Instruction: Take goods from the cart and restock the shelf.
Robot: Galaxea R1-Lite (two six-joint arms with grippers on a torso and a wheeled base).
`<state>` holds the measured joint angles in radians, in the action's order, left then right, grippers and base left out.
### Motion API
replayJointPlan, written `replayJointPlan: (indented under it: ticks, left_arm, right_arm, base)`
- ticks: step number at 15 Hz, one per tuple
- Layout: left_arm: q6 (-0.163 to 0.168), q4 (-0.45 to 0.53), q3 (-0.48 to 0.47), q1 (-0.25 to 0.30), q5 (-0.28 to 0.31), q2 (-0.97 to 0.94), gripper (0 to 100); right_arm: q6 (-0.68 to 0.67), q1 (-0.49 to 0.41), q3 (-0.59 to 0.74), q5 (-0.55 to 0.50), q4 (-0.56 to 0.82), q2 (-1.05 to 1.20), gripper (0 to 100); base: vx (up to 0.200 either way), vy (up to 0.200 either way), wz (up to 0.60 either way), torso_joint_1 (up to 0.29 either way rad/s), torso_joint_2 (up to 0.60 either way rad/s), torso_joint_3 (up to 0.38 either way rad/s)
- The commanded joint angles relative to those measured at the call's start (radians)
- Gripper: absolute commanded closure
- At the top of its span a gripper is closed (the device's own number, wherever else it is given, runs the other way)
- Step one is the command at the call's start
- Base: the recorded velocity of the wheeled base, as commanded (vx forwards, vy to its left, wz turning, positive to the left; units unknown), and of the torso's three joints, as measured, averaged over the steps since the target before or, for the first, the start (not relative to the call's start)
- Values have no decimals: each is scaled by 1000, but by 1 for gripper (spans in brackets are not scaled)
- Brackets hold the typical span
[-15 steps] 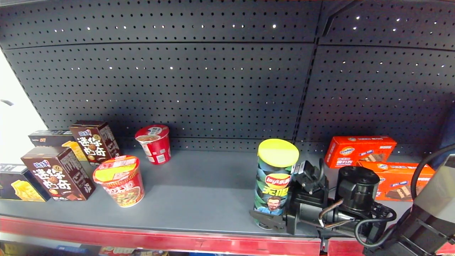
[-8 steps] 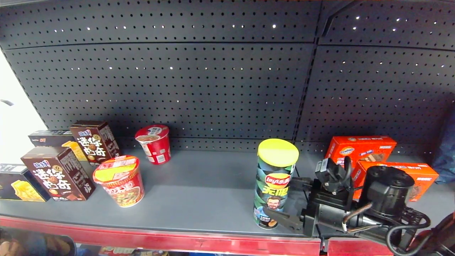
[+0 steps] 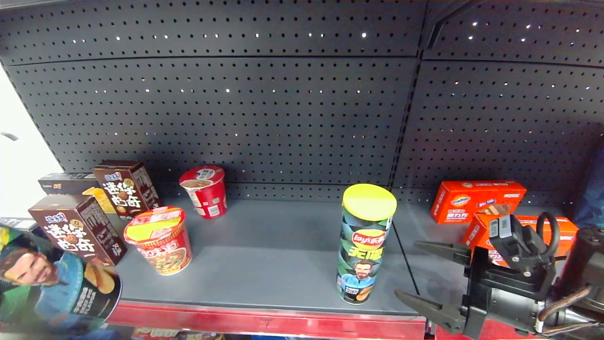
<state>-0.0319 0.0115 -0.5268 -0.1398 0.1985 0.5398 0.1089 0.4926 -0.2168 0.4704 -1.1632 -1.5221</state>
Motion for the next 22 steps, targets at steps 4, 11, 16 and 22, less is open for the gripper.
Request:
replayJointPlan:
  ticks: [4, 11, 16, 22]
  left_arm:
    - [17, -226, -142, -141, 78, 470, 100]
    - [14, -432, -222, -182, 285, 830, 100]
    - [18, -430, -437, -142, 475, 1097, 100]
    - [18, -424, -720, -178, 599, 1376, 100]
  right_arm:
    - [44, -29, -84, -167, 366, 335, 0]
    - [11, -49, -24, -196, 376, 415, 0]
    - [8, -57, 25, -193, 372, 428, 0]
    - [6, -100, 76, -190, 373, 470, 0]
  base:
    - [0, 0, 0, 0, 0, 0]
    - [0, 0, 0, 0, 0, 0]
    - [0, 0, 0, 0, 0, 0]
    - [0, 0, 0, 0, 0, 0]
